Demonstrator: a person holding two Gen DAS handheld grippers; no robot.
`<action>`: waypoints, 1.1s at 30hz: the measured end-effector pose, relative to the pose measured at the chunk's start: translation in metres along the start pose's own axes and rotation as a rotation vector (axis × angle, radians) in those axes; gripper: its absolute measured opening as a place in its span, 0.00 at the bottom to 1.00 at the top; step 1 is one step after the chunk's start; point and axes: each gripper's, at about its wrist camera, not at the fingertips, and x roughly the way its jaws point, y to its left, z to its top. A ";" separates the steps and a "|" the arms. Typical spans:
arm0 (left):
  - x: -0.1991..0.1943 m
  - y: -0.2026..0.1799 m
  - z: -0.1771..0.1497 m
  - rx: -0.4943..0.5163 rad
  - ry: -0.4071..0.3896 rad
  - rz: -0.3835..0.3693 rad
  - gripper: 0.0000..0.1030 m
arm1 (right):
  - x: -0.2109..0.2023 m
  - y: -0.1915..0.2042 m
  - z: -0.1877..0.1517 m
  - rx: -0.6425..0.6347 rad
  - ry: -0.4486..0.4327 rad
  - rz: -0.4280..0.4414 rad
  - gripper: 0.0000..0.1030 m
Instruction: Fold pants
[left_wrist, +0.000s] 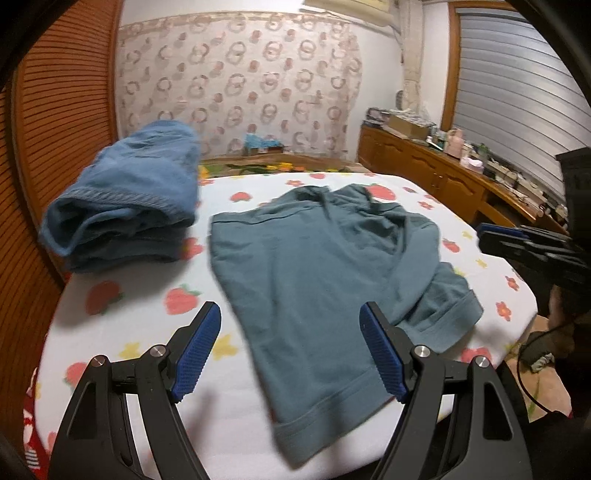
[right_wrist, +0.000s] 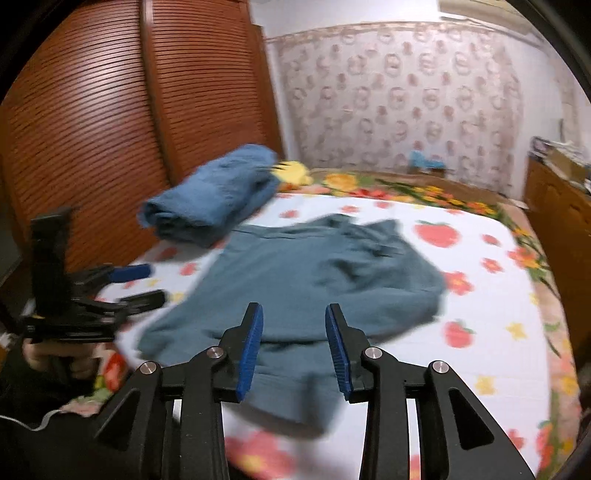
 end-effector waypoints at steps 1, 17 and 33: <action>0.003 -0.004 0.001 0.004 0.004 -0.012 0.76 | 0.002 -0.010 -0.002 0.005 0.001 -0.024 0.36; 0.036 -0.040 -0.006 0.068 0.107 -0.081 0.74 | 0.085 -0.080 0.039 0.105 0.092 -0.144 0.35; 0.049 -0.039 -0.018 0.060 0.153 -0.077 0.74 | 0.095 -0.104 0.059 0.102 0.116 -0.113 0.04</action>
